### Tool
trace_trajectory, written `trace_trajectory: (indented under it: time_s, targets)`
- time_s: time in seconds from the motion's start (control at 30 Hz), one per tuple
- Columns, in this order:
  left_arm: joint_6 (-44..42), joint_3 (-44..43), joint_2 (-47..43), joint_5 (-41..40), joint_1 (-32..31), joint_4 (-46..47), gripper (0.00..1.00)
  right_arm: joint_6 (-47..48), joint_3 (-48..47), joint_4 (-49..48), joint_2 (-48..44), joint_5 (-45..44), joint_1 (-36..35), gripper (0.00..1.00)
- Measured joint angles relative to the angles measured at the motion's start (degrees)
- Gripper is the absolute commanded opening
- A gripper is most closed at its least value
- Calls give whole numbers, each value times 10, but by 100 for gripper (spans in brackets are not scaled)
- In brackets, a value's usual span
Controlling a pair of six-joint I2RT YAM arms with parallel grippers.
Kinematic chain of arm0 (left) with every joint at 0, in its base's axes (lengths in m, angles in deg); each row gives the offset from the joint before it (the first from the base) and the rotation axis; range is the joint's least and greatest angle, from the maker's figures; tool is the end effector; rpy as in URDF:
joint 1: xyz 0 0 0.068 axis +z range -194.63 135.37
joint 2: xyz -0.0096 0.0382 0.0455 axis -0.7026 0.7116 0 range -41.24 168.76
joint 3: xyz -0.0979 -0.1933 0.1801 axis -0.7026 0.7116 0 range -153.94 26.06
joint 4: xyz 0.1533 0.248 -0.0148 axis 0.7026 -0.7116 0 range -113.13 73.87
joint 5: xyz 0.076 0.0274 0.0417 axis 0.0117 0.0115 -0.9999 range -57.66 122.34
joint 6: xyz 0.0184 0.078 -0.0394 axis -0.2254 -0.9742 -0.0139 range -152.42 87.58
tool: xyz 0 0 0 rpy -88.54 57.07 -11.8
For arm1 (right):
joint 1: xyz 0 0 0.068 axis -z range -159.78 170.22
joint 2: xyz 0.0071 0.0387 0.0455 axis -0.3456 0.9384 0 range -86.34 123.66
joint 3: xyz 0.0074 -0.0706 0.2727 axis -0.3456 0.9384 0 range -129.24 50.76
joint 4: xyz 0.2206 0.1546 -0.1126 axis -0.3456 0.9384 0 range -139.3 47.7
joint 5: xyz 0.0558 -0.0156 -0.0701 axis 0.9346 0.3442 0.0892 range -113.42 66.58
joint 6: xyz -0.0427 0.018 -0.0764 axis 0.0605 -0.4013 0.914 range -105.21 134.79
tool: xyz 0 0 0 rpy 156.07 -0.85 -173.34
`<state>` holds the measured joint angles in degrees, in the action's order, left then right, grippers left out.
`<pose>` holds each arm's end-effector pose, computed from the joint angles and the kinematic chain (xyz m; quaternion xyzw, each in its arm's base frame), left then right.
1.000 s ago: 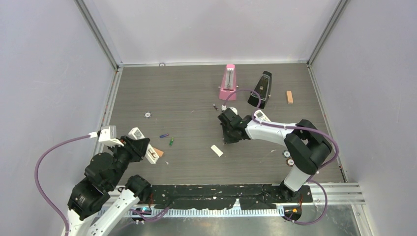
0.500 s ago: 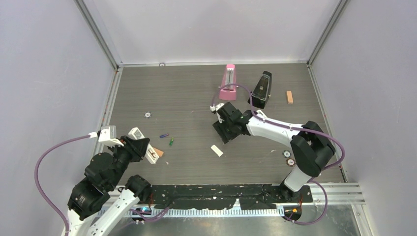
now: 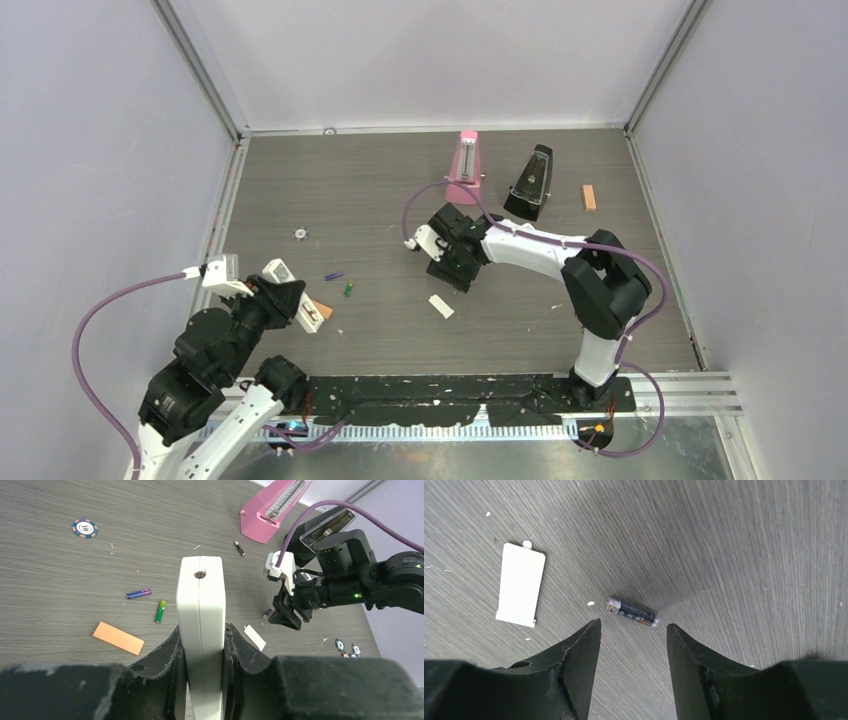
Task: Load the batteries into the remote control
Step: Pick up the battery from the center of the board.
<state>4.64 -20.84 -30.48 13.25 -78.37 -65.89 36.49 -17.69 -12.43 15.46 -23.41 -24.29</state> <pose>0.0853 -0.0256 0.3412 -0.1249 0.7718 -0.2469 0.5724 0.2799 0.2751 0.1340 -0.5380 0.8253 0.0341 0.1683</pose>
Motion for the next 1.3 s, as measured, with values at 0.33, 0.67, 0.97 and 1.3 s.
trace_trajectory:
  time_s: [0.33,0.67,0.97,1.3]
  targets:
    - [0,0,9,-4,0,0,0,46,-23,10,52,18,0,41]
    - [-1,0,17,-4,0,1,0,30,-32,9,59,23,0,7]
    - [-12,2,11,24,0,7,0,-90,10,-55,-10,57,1,6]
    - [8,50,-3,142,0,82,0,-311,116,-170,-218,99,-9,5]
